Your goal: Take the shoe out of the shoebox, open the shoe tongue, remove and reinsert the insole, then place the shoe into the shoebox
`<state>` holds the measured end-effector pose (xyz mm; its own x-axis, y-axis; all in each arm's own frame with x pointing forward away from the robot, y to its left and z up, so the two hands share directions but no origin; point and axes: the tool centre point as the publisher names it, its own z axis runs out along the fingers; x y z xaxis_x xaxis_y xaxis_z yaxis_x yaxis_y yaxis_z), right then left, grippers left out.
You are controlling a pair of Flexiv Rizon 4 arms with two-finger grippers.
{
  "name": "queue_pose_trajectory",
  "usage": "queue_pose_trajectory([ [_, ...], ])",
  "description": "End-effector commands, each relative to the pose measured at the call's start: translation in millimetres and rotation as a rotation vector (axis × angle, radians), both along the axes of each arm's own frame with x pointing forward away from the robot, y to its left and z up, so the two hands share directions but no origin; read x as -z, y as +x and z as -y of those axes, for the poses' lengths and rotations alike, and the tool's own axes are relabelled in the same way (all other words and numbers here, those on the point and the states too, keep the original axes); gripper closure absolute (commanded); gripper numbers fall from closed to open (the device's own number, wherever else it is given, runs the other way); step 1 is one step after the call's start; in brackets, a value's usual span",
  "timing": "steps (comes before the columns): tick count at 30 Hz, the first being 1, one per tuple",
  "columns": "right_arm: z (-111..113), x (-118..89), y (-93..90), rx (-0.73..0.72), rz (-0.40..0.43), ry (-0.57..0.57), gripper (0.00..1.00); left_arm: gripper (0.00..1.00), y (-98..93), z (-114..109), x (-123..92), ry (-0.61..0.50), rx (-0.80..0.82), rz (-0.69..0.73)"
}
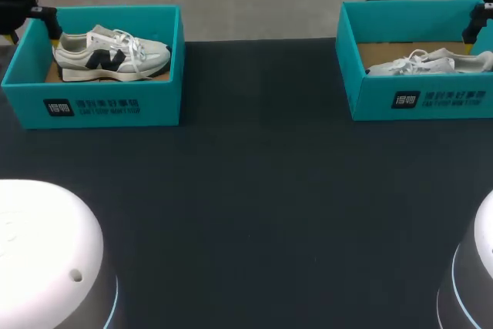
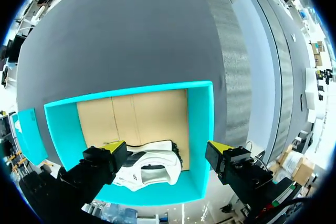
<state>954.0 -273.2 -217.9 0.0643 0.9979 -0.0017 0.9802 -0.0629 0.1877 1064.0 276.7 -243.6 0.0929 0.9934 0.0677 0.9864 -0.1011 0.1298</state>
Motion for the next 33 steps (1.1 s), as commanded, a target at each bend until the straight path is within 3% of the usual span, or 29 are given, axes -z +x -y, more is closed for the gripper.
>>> queue_pose_trajectory([
  [1,-0.5,-0.2,-1.2,0.001,0.002,-0.001,0.0,0.0,36.9,-1.6,11.7,0.017,-0.007,-0.048],
  [12,-0.5,-0.2,-1.2,0.001,0.002,-0.001,0.0,0.0,71.0,-5.4,25.8,0.011,-0.012,-0.014],
  [16,-0.5,-0.2,-1.2,0.001,0.002,-0.001,0.0,0.0,81.4,-3.9,24.7,-0.042,-0.048,-0.029],
  [33,-0.5,-0.2,-1.2,0.001,0.002,-0.001,0.0,0.0,81.6,-2.0,27.4,-0.038,-0.031,-0.037],
])
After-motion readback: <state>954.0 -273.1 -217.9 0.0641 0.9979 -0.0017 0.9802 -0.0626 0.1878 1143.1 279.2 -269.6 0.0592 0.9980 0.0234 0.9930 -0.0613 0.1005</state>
